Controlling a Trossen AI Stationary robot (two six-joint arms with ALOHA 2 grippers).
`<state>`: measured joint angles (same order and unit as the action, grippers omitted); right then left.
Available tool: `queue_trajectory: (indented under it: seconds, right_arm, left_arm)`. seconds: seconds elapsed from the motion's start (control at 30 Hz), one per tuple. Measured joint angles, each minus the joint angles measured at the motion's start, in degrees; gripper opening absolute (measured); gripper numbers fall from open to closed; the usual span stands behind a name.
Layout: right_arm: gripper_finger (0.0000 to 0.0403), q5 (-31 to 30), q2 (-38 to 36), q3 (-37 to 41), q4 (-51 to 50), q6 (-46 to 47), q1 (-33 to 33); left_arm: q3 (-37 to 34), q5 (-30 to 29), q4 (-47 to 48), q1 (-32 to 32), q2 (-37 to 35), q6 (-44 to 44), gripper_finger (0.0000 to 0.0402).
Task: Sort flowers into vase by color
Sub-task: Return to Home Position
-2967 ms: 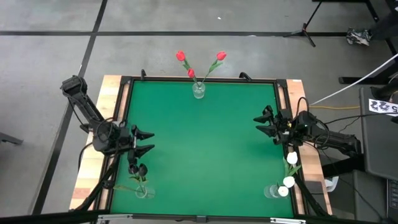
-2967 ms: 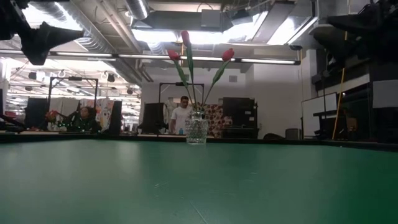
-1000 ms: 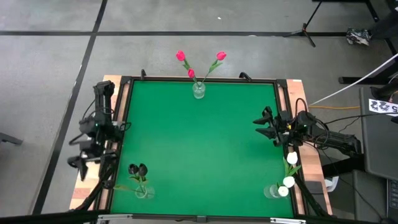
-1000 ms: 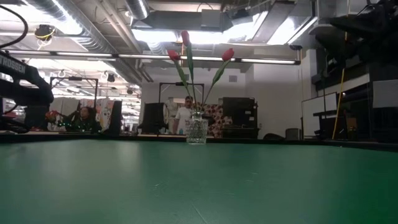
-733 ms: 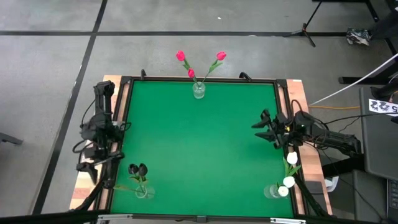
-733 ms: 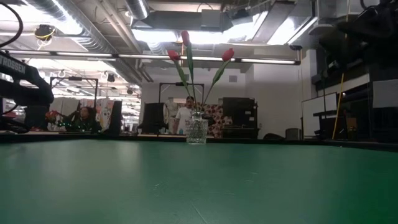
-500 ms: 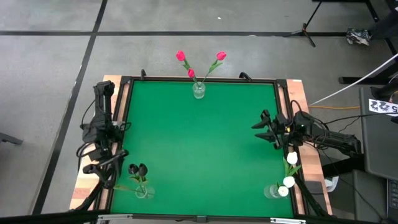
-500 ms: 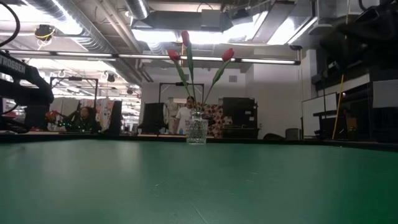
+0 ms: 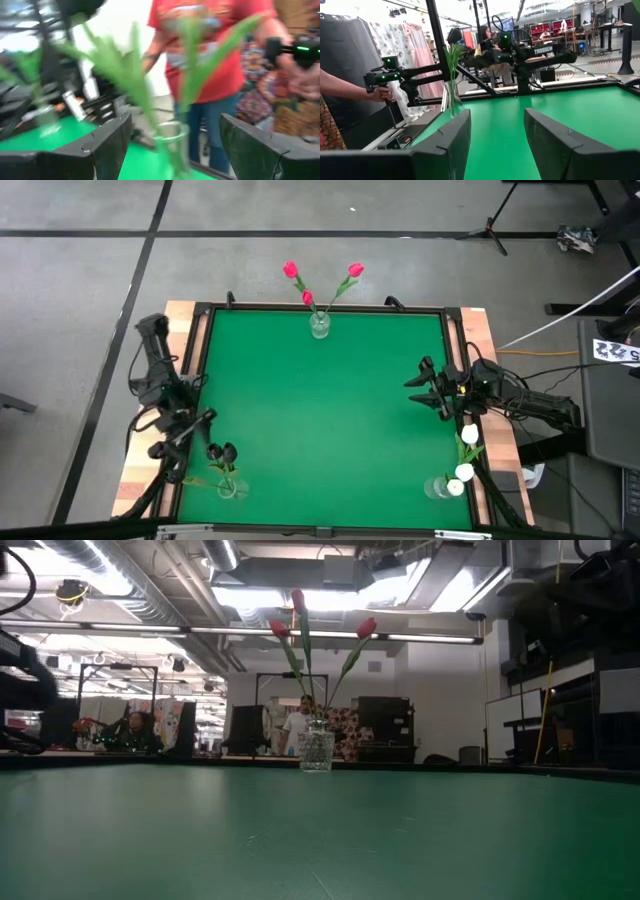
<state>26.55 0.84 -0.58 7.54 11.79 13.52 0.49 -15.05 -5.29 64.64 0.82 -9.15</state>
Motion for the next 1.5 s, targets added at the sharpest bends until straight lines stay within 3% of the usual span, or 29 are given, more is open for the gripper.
queue_trajectory:
  seconds: [0.1,0.23,0.37,0.5,0.67,0.87,1.1,1.2,1.5]
  right_arm:
    - [0.0184,-0.2,0.0,0.0,0.1,-0.1,0.0]
    - [0.0184,-2.1,0.0,0.0,0.8,-1.8,0.0]
    - [0.0184,-6.3,0.0,0.0,1.8,-4.5,0.0]
    - [0.0184,-8.5,0.0,0.0,1.1,-6.2,0.0]
    - [0.0184,-10.2,0.0,0.0,-0.9,-7.6,0.0]
    - [0.0184,-14.9,0.0,0.2,-1.5,-8.9,0.0]
    - [0.0184,-15.0,0.0,0.2,-4.2,-9.1,0.0]
    - [0.0184,-15.2,0.0,0.2,-4.4,-9.0,0.0]
    - [0.0184,-15.6,0.0,0.2,-4.6,-9.1,0.0]
  left_arm:
    - [0.0,1.5,0.3,-6.9,0.0,3.0,0.0294]
    - [0.0,10.7,0.2,-17.0,0.0,1.6,0.0294]
    - [0.0,13.2,0.5,-27.1,0.0,9.5,0.0294]
    - [0.0,24.6,1.8,-35.7,0.0,12.1,0.0294]
    - [0.0,33.7,1.7,-44.8,0.0,11.9,0.0294]
    - [0.0,39.5,1.6,-52.8,0.1,6.3,0.0294]
    - [0.0,43.1,1.5,-62.6,3.9,7.1,0.0294]
    - [0.0,48.4,1.4,-66.8,6.1,6.1,0.0294]
    - [0.0,51.3,1.4,-72.4,12.8,6.0,0.0294]
